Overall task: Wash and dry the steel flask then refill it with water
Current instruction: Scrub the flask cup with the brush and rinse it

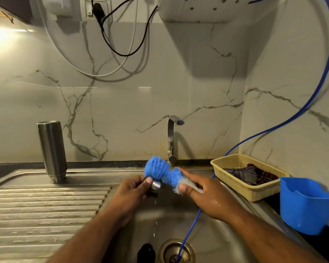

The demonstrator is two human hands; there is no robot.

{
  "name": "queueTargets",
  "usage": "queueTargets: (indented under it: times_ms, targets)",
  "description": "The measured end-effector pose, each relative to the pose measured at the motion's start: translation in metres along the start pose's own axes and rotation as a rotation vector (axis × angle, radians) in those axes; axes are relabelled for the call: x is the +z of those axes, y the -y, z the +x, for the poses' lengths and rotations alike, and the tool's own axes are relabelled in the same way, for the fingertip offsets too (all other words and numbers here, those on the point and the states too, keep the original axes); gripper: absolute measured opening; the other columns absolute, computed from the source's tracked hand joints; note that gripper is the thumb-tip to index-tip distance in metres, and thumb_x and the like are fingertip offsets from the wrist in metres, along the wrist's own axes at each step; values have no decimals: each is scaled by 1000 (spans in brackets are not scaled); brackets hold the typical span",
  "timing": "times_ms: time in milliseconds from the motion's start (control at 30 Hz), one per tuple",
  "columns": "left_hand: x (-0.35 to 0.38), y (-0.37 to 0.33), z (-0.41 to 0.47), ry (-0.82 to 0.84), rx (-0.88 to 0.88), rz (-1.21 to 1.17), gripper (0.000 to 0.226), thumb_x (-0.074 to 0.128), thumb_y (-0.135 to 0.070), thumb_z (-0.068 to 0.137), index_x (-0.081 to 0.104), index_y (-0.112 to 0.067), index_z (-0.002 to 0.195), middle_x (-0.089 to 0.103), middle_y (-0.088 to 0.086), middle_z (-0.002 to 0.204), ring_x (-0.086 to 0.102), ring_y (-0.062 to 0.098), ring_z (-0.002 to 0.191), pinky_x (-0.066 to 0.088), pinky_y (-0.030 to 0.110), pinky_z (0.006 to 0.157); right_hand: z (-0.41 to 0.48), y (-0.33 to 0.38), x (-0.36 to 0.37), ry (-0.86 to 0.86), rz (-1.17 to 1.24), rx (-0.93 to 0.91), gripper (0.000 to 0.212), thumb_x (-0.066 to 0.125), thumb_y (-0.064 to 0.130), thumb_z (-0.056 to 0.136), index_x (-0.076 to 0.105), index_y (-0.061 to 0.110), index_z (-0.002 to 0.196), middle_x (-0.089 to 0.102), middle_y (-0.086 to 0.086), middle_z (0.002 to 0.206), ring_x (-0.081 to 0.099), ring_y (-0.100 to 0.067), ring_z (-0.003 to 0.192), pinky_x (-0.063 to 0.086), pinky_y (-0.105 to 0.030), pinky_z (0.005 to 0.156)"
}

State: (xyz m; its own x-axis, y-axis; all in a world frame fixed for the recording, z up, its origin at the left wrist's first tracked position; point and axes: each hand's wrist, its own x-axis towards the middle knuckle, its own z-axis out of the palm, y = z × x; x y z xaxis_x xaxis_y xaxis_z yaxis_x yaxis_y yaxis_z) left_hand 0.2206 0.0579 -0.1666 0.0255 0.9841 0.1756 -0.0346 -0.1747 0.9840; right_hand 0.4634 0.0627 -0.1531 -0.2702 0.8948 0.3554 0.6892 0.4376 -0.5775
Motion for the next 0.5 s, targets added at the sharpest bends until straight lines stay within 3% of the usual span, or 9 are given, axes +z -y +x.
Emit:
queueTargets:
  times_ms: [100, 167, 300, 367, 433, 500]
  targets:
    - [0, -1, 0, 21, 0, -101, 29, 55, -18, 101, 67, 6, 113, 72, 27, 106, 68, 28, 92, 56, 36, 84, 1, 0, -1, -40, 17, 2, 62, 56, 68, 91, 35, 59, 148, 63, 18, 137, 60, -3, 120, 51, -30, 98]
    - [-1, -4, -1, 8, -11, -128, 25, 54, -14, 101, 67, 4, 113, 75, 21, 103, 71, 26, 92, 57, 40, 86, -2, 2, -1, -27, -3, -48, 66, 63, 66, 88, 31, 64, 147, 64, 21, 130, 61, 2, 111, 53, -29, 95]
    - [0, -5, -4, 16, 8, 21, 22, 56, -14, 101, 68, 0, 114, 76, 17, 105, 67, 21, 91, 50, 30, 78, -1, 2, -1, -69, -8, -41, 72, 67, 63, 85, 34, 59, 148, 65, 21, 130, 61, 3, 109, 53, -29, 96]
    - [0, -4, -5, 19, 43, 78, 21, 57, -14, 101, 68, -3, 114, 76, 16, 103, 57, 26, 89, 43, 28, 71, -2, 2, -1, -48, -56, -68, 73, 61, 72, 80, 28, 67, 145, 64, 21, 132, 61, 1, 111, 54, -32, 96]
    - [-2, -2, -3, 22, 37, 92, 21, 56, -12, 101, 68, -5, 116, 77, 13, 104, 61, 27, 90, 47, 33, 77, 0, 0, -1, -39, -119, -67, 73, 56, 76, 78, 18, 76, 140, 64, 22, 132, 61, -2, 111, 54, -35, 95]
    - [0, -3, -4, 32, 35, 123, 20, 54, -9, 102, 67, -5, 116, 77, 10, 101, 69, 12, 85, 52, 22, 74, 2, -5, -2, -89, -94, -44, 71, 58, 73, 80, 20, 74, 140, 64, 20, 133, 61, -2, 113, 53, -35, 96]
